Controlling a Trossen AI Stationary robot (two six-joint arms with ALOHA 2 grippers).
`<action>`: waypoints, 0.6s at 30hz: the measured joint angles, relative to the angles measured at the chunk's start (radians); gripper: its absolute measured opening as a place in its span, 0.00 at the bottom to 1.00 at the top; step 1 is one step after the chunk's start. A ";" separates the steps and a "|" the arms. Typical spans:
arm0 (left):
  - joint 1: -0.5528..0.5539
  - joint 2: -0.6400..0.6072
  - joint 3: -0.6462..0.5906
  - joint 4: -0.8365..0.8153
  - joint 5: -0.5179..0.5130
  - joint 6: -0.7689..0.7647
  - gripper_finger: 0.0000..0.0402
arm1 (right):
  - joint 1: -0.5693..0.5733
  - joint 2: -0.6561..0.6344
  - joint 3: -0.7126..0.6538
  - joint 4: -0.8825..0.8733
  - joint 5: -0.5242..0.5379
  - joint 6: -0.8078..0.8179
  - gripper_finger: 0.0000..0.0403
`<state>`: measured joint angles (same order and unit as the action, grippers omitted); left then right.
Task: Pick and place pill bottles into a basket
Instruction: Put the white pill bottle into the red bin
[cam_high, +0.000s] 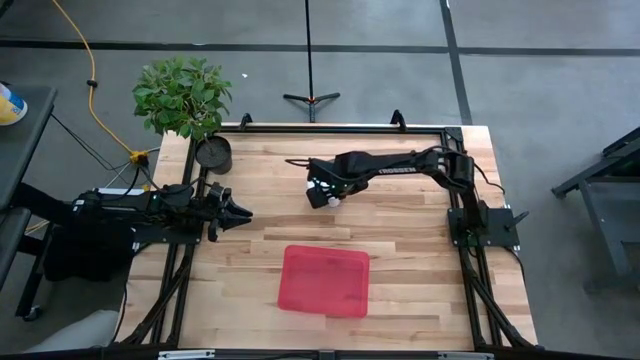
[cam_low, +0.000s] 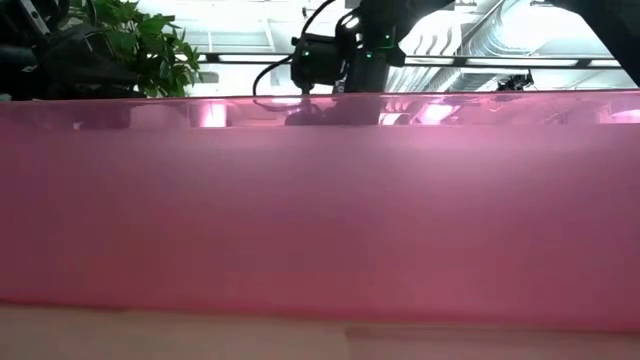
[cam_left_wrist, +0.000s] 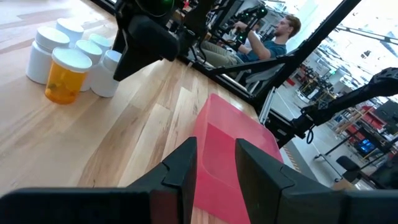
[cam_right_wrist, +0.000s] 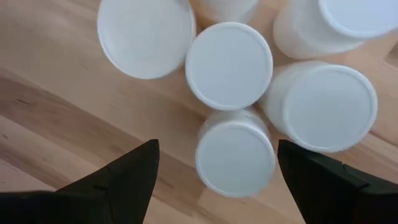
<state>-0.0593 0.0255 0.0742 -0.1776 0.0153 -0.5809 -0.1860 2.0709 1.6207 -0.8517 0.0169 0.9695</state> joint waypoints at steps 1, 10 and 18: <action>0.000 0.000 0.000 0.000 0.000 0.000 0.36 | -0.001 0.002 0.000 0.004 0.000 0.000 0.79; 0.000 0.000 0.000 0.000 0.000 0.000 0.36 | -0.014 0.004 0.000 0.005 0.005 0.000 0.79; 0.000 0.000 0.000 0.000 0.000 0.000 0.36 | -0.016 0.004 0.000 0.005 0.003 0.002 0.72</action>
<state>-0.0593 0.0257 0.0742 -0.1776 0.0154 -0.5812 -0.2016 2.0747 1.6211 -0.8463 0.0203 0.9718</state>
